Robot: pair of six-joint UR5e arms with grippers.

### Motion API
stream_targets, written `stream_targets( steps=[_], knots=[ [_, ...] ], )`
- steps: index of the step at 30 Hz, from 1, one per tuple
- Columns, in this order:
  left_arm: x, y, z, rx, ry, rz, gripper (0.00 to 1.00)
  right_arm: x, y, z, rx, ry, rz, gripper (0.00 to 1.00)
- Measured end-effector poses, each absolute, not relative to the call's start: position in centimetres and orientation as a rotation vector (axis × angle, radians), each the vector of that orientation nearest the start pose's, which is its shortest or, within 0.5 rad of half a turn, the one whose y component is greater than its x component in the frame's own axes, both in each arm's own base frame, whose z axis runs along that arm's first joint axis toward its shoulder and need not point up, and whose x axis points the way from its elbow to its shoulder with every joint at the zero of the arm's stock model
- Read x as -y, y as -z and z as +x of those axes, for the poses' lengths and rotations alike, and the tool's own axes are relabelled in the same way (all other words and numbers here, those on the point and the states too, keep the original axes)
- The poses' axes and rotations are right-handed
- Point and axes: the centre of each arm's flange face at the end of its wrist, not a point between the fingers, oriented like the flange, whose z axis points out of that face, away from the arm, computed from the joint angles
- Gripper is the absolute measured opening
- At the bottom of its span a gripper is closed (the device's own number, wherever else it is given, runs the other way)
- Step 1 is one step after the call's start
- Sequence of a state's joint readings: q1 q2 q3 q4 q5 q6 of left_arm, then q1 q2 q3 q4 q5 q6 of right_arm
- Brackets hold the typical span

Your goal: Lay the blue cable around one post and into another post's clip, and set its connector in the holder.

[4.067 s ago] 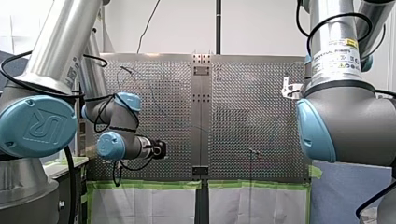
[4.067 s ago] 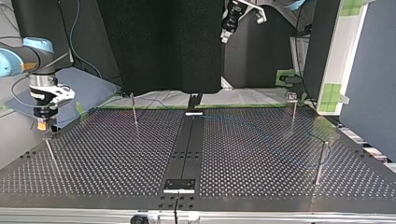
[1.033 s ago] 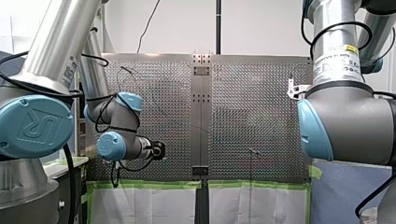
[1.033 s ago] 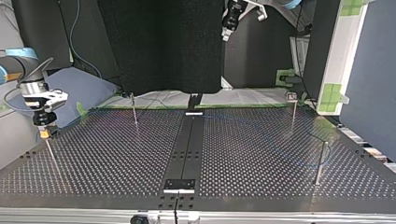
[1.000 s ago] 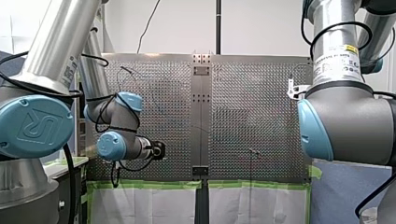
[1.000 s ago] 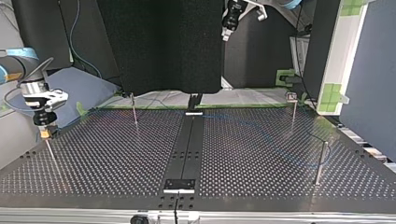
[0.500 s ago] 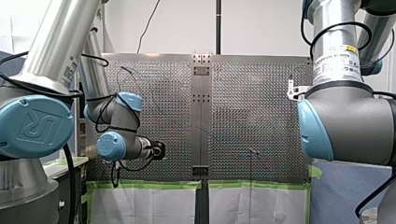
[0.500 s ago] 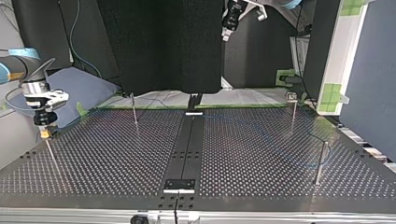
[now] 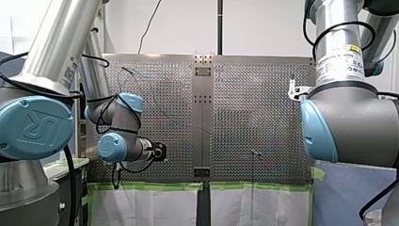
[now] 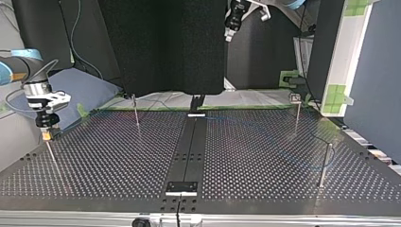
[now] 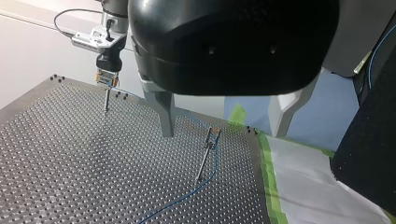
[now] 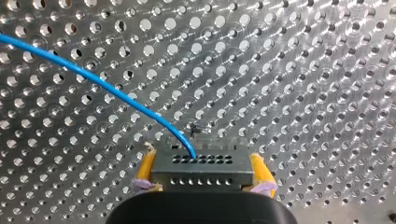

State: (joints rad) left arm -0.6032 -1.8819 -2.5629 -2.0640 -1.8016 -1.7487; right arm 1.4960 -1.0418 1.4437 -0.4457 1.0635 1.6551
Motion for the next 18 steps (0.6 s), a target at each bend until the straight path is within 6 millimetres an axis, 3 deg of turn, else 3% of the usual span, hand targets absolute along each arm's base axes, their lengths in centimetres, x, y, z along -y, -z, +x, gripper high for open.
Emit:
stream_targets(
  steps=[18],
  knots=[
    [26.47,-6.99,18.9,-1.792,0.352,0.218,1.0,67.97,-28.06,13.5,1.022,-1.615,1.448,0.0]
  ],
)
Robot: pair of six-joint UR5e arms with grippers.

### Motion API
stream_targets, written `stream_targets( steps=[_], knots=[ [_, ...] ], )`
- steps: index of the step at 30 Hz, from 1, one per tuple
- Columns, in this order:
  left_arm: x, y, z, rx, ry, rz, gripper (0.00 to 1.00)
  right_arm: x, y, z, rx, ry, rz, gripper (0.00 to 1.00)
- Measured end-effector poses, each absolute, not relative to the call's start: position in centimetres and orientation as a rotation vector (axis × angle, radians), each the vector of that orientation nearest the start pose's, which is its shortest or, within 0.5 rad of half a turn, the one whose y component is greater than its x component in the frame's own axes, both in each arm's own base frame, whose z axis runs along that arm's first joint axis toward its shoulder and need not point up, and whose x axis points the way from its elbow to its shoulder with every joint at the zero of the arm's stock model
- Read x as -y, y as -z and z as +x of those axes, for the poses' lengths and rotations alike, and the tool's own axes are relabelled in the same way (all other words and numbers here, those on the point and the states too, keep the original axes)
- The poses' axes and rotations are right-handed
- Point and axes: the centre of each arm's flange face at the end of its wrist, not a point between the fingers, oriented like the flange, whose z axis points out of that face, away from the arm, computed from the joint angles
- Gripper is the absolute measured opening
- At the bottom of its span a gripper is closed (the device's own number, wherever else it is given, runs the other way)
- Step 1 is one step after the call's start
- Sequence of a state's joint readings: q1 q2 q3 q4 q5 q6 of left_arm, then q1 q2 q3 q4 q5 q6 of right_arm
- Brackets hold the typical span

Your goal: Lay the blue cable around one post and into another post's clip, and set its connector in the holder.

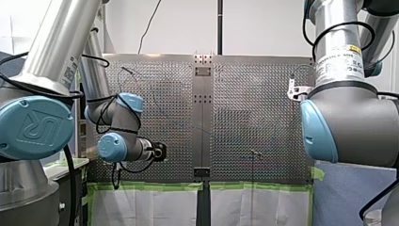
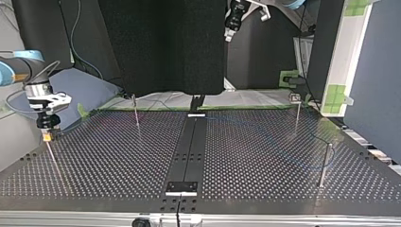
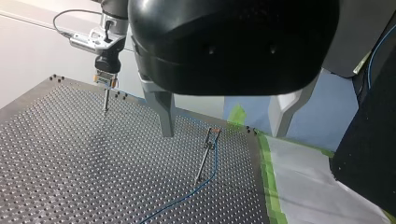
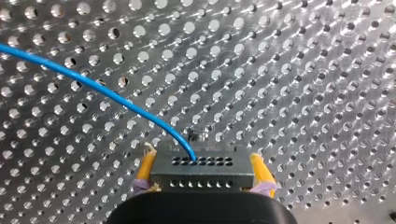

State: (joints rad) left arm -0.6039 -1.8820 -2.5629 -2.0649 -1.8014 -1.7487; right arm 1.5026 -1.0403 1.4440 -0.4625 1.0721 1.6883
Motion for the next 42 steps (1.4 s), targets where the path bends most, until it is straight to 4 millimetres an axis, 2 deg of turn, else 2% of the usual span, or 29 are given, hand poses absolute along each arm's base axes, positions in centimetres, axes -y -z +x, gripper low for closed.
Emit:
stream_targets(
  steps=[30,32,33,34,35,36,37,38,39,40,41,42],
  knots=[
    [26.49,-6.99,18.9,-1.791,0.354,0.219,1.0,68.09,-28.14,13.66,1.045,-1.629,1.42,0.0],
    [26.49,-7.01,18.91,-1.79,0.354,0.218,1.0,68.09,-28.14,13.68,1.044,-1.629,1.42,0.14],
    [26.49,-7.01,18.92,-1.79,0.354,0.218,1.0,68.08,-28.14,13.68,1.043,-1.628,1.42,0.14],
    [26.49,-7.02,18.93,-1.79,0.354,0.218,1.0,68.08,-28.14,13.69,1.043,-1.628,1.421,0.22],
    [26.49,-7.02,18.93,-1.789,0.354,0.218,1.0,68.08,-28.14,13.69,1.043,-1.628,1.421,0.4],
    [26.49,-7.01,18.93,-1.789,0.354,0.218,1.0,68.08,-28.14,13.7,1.043,-1.628,1.421,0.4],
    [26.49,-7.01,18.92,-1.789,0.354,0.218,1.0,68.08,-28.14,13.7,1.043,-1.628,1.421,0.44],
    [26.49,-7.01,18.93,-1.789,0.354,0.218,1.0,68.08,-28.13,13.7,1.043,-1.627,1.42,0.62],
    [26.49,-7.01,18.93,-1.789,0.354,0.217,1.0,68.08,-28.13,13.7,1.044,-1.627,1.42,0.62],
    [26.49,-7.01,18.94,-1.789,0.354,0.217,1.0,68.08,-28.14,13.72,1.044,-1.626,1.419,0.72],
    [26.49,-7.02,18.94,-1.789,0.354,0.217,1.0,68.08,-28.14,13.71,1.046,-1.625,1.417,0.87],
    [26.49,-7.02,18.95,-1.788,0.354,0.217,1.0,68.09,-28.15,13.7,1.047,-1.624,1.415,0.87]
  ],
)
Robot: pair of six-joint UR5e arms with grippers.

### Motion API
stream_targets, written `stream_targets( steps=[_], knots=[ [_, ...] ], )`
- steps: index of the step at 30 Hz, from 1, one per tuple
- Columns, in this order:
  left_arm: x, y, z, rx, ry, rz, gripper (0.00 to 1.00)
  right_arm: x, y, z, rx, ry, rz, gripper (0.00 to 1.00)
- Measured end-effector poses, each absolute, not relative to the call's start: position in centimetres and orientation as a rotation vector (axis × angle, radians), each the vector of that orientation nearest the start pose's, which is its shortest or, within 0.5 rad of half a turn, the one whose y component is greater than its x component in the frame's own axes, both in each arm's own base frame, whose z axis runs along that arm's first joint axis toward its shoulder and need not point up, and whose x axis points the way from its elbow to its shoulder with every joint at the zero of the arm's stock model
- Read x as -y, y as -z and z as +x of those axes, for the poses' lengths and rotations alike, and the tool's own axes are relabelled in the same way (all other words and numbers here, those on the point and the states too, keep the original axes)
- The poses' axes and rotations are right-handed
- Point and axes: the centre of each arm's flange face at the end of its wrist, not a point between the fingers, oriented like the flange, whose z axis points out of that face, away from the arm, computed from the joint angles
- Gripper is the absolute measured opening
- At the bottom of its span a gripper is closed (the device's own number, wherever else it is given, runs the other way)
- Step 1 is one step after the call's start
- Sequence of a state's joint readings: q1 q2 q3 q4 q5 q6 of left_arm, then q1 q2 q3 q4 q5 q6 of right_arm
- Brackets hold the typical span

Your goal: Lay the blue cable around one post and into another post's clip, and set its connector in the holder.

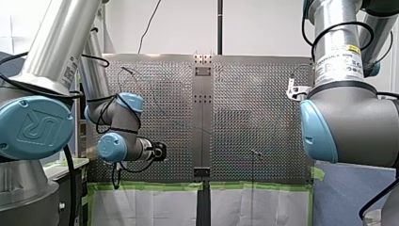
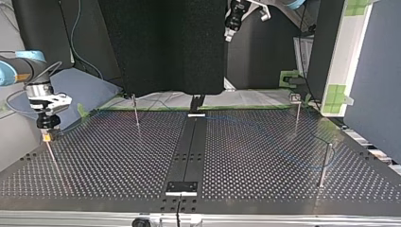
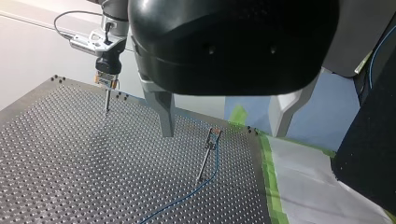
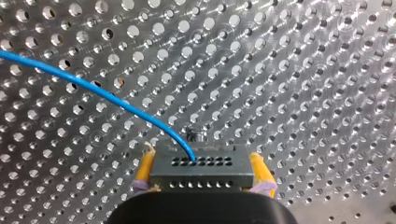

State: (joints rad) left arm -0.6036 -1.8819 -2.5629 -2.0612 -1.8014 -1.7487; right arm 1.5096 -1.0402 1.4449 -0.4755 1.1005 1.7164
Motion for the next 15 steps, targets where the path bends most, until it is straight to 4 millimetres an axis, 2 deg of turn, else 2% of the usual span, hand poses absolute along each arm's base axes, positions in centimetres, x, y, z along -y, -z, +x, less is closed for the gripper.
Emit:
stream_targets(
  steps=[2,15],
  knots=[
    [26.49,-7.02,18.94,-1.788,0.354,0.217,1.0,68.1,-28.2,13.68,1.049,-1.623,1.411,1.0],
    [26.48,-7.02,18.94,-1.789,0.353,0.217,1.0,68.17,-28.26,13.67,1.048,-1.626,1.405,1.0]
  ],
)
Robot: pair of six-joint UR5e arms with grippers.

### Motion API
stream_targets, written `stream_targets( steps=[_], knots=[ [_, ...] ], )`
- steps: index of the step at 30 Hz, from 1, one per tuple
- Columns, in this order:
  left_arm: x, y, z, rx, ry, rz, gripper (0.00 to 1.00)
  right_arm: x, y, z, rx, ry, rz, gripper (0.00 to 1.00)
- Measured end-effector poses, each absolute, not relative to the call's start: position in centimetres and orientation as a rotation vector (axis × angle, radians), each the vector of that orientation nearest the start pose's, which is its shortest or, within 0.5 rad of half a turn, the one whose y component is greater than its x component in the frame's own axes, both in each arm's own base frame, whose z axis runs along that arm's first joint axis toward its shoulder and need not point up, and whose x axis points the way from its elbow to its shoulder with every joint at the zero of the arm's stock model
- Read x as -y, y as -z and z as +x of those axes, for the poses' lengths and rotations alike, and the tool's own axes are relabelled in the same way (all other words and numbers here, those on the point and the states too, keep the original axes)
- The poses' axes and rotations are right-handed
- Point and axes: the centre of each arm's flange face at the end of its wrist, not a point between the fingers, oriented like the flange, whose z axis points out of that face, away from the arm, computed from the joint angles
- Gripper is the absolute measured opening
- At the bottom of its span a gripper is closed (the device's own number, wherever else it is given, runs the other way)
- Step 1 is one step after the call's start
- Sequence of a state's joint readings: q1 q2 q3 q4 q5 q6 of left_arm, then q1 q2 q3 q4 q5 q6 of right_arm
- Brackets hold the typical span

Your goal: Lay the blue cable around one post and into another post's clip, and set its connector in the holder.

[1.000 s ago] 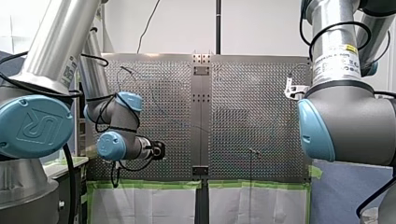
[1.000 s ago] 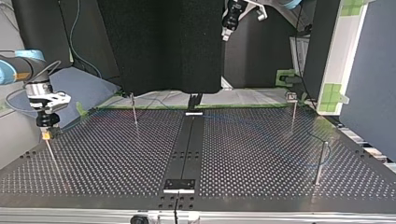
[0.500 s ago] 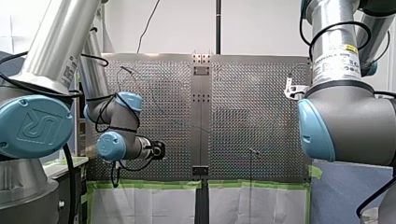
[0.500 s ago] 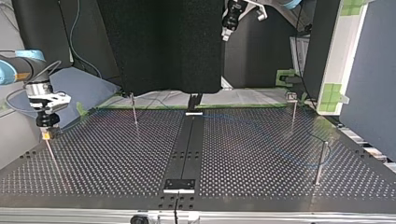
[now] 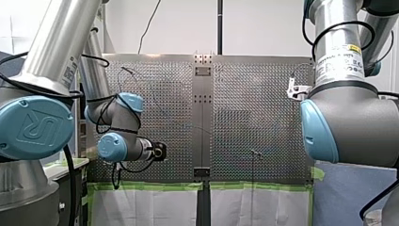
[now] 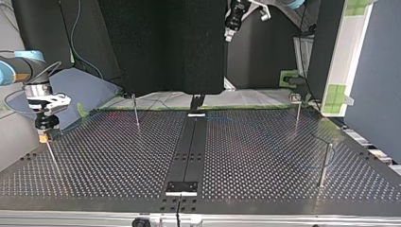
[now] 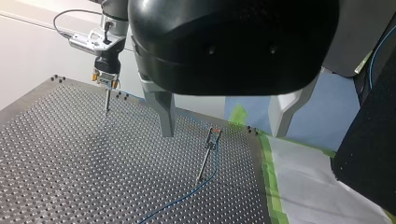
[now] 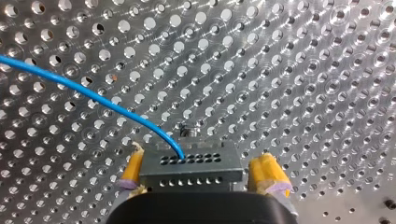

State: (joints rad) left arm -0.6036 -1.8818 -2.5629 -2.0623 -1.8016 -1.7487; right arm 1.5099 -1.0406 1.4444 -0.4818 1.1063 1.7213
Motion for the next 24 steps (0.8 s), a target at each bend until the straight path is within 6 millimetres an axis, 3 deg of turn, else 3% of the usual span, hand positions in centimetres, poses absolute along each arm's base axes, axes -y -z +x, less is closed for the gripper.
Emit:
stream_targets(
  steps=[24],
  knots=[
    [26.46,-6.99,18.92,-1.792,0.352,0.218,1.0,68.06,-28.13,13.85,1.054,-1.622,1.413,1.0]
  ],
)
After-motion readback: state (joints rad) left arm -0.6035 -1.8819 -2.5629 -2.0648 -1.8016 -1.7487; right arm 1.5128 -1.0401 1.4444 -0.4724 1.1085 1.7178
